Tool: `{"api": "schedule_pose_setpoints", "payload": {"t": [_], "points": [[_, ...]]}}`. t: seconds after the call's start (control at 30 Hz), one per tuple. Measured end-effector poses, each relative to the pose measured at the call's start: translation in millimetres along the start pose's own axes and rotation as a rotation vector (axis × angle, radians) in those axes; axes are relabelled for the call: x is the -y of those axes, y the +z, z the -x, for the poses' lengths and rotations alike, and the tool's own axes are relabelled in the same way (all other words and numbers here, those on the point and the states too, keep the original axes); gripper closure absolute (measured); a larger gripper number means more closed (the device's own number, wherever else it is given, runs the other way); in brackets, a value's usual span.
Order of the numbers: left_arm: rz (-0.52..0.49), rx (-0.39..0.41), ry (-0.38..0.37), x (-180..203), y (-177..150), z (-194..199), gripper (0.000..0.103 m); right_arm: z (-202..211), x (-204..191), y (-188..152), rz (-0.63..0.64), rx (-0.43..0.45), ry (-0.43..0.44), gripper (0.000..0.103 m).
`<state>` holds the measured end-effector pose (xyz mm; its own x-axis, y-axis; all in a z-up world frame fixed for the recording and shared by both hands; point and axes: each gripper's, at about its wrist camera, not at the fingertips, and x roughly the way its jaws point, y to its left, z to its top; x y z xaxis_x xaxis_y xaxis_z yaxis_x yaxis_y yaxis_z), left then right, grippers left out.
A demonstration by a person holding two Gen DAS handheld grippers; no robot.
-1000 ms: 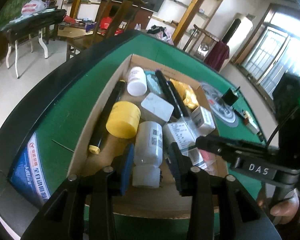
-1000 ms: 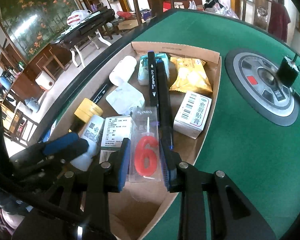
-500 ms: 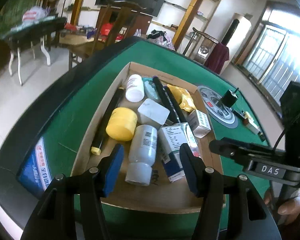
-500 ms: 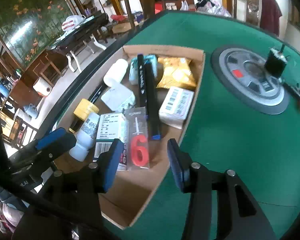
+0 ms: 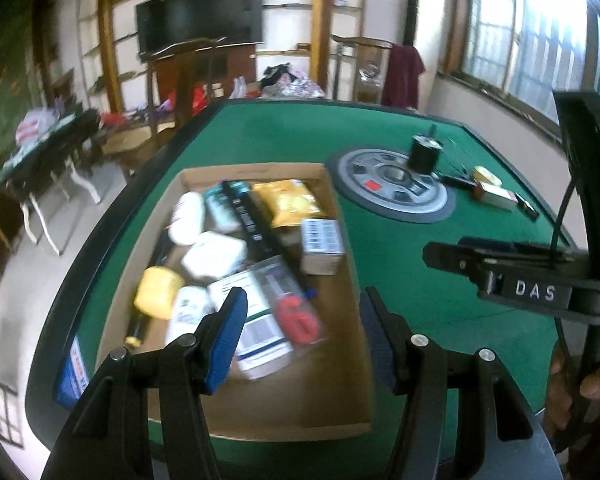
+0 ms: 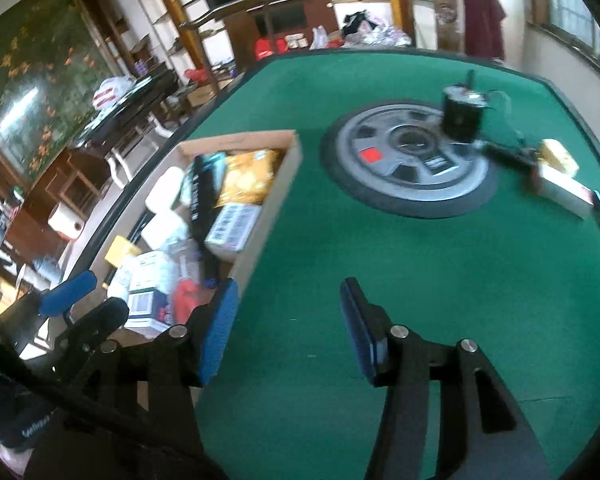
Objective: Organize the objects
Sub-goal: 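Open both tools and move them back over the table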
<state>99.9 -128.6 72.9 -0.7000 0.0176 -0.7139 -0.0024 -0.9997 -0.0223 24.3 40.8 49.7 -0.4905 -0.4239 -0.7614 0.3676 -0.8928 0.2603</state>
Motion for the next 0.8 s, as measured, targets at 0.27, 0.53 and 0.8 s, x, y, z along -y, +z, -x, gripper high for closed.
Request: {"api": "schedule_pose_setpoints", "payload": {"t": [0.27, 0.53, 0.8], "points": [[-0.094, -0.035, 0.027, 51, 8, -6, 0.051, 25, 52, -1, -0.078, 0.048, -0.009, 0.050], [-0.174, -0.057, 0.049, 90, 13, -13, 0.051, 50, 106, 4, -0.141, 0.105, -0.062, 0.050], [-0.210, -0.095, -0.003, 120, 14, -24, 0.051, 80, 202, 18, -0.267, 0.184, -0.190, 0.050]]}}
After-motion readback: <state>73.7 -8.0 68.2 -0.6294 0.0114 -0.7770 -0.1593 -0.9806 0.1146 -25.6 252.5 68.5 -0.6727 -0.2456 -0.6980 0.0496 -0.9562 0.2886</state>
